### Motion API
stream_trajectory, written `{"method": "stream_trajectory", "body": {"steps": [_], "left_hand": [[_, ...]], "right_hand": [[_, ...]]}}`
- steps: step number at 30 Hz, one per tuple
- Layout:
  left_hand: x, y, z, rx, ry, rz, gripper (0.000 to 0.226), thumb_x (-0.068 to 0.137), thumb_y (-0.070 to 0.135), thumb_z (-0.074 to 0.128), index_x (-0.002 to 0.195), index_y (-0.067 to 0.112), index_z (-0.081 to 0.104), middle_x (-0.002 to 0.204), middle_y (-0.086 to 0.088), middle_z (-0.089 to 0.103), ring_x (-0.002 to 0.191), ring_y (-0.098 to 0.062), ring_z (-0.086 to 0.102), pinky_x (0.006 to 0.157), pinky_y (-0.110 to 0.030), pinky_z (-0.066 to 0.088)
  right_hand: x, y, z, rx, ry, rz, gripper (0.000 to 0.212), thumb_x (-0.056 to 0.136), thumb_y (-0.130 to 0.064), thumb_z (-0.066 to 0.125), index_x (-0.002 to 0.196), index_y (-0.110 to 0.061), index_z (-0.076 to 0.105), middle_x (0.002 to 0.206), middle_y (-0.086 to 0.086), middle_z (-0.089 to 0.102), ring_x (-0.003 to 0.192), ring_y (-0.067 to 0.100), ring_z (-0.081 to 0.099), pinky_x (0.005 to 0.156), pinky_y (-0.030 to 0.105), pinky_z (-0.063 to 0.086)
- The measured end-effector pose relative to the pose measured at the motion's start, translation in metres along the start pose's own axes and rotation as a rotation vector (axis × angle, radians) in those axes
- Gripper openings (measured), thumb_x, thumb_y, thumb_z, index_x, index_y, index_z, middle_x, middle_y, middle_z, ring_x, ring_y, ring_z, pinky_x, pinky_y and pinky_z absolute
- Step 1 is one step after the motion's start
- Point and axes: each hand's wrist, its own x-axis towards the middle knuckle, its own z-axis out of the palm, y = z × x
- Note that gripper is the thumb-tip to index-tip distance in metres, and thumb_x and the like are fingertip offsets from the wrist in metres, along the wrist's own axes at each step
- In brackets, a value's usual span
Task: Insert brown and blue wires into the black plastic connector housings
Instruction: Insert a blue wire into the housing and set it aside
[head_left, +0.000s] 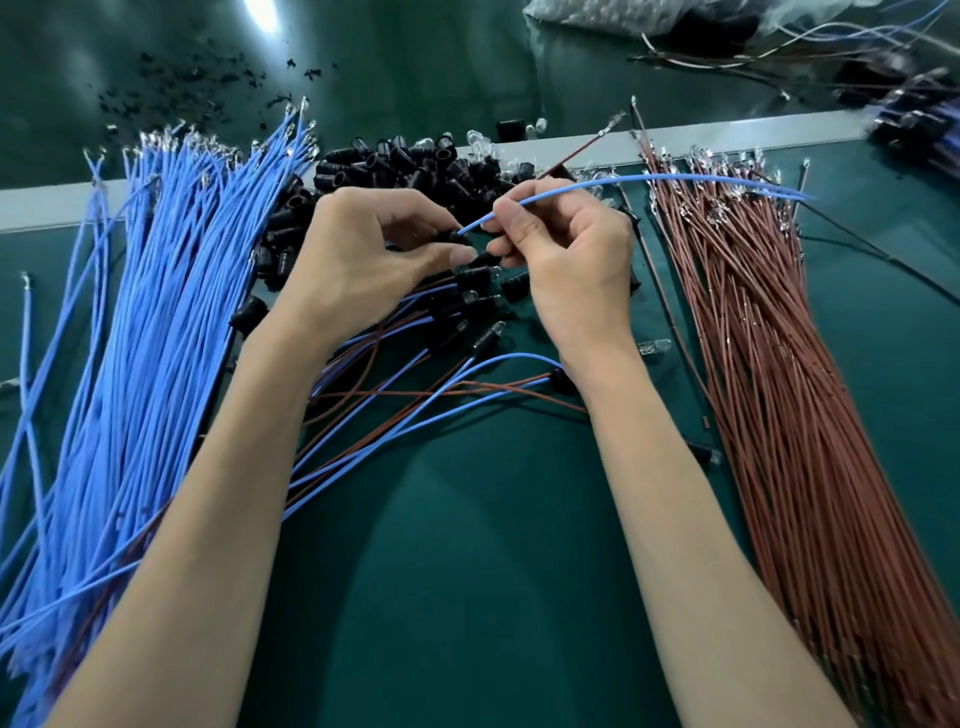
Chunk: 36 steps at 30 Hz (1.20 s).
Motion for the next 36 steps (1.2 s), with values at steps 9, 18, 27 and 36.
{"method": "stream_trajectory", "body": {"steps": [9, 18, 27, 36], "left_hand": [[-0.002, 0.001, 0.000, -0.013, -0.011, -0.002, 0.015, 0.076, 0.021, 0.079, 0.089, 0.022, 0.070, 0.079, -0.011, 0.071, 0.067, -0.006, 0.057, 0.068, -0.024, 0.050], [-0.002, -0.002, -0.008, -0.009, -0.093, -0.065, 0.019, 0.079, 0.024, 0.075, 0.097, 0.016, 0.074, 0.087, -0.008, 0.073, 0.072, -0.004, 0.058, 0.076, -0.023, 0.050], [-0.003, 0.002, -0.011, -0.005, -0.157, -0.045, 0.024, 0.079, 0.025, 0.074, 0.100, 0.014, 0.074, 0.089, -0.009, 0.074, 0.083, -0.017, 0.067, 0.089, -0.037, 0.054], [-0.003, 0.004, -0.008, -0.022, -0.120, -0.035, 0.019, 0.080, 0.022, 0.075, 0.097, 0.014, 0.073, 0.087, -0.008, 0.073, 0.074, -0.007, 0.060, 0.078, -0.028, 0.052]], "right_hand": [[0.000, 0.002, 0.000, -0.154, 0.018, -0.060, 0.022, 0.088, -0.007, 0.062, 0.076, -0.024, 0.058, 0.068, -0.012, 0.062, 0.057, 0.003, 0.060, 0.066, 0.026, 0.052], [-0.001, 0.000, -0.002, -0.204, -0.170, -0.065, 0.022, 0.087, -0.012, 0.067, 0.076, -0.030, 0.061, 0.074, -0.008, 0.066, 0.072, 0.010, 0.066, 0.077, 0.039, 0.056], [-0.002, 0.002, 0.003, -0.273, -0.145, -0.059, 0.017, 0.084, -0.017, 0.070, 0.073, -0.028, 0.064, 0.065, -0.011, 0.066, 0.072, 0.017, 0.068, 0.087, 0.047, 0.051], [-0.001, 0.003, 0.002, -0.183, -0.079, -0.015, 0.021, 0.082, -0.018, 0.071, 0.066, -0.031, 0.064, 0.069, -0.004, 0.070, 0.069, 0.018, 0.067, 0.081, 0.047, 0.054]]}}
